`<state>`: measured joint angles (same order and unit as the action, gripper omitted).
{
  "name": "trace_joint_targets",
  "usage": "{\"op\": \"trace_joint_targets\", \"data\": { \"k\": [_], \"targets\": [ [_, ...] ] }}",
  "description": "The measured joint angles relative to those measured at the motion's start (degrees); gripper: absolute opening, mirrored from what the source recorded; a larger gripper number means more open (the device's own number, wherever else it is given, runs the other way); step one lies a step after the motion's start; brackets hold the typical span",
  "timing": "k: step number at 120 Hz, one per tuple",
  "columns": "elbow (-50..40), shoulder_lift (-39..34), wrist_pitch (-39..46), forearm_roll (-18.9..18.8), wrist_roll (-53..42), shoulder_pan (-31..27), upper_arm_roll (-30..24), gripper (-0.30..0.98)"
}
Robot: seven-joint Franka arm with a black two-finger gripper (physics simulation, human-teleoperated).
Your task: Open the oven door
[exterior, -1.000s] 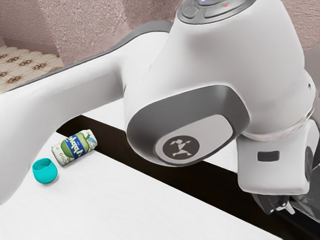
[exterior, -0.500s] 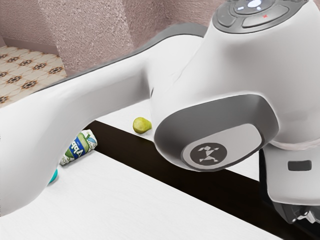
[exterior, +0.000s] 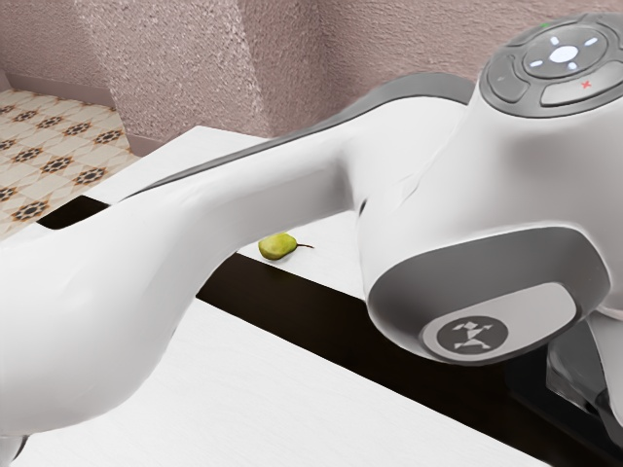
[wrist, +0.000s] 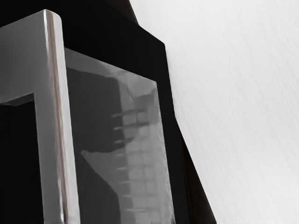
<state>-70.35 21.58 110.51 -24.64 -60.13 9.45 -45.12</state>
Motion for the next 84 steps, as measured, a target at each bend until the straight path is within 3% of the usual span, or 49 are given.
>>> {"op": "trace_joint_targets", "data": {
  "k": [84],
  "targets": [
    [0.21, 2.88, 0.22, -3.62, 4.41, 0.08, -0.02, 0.69]
  ]
}}
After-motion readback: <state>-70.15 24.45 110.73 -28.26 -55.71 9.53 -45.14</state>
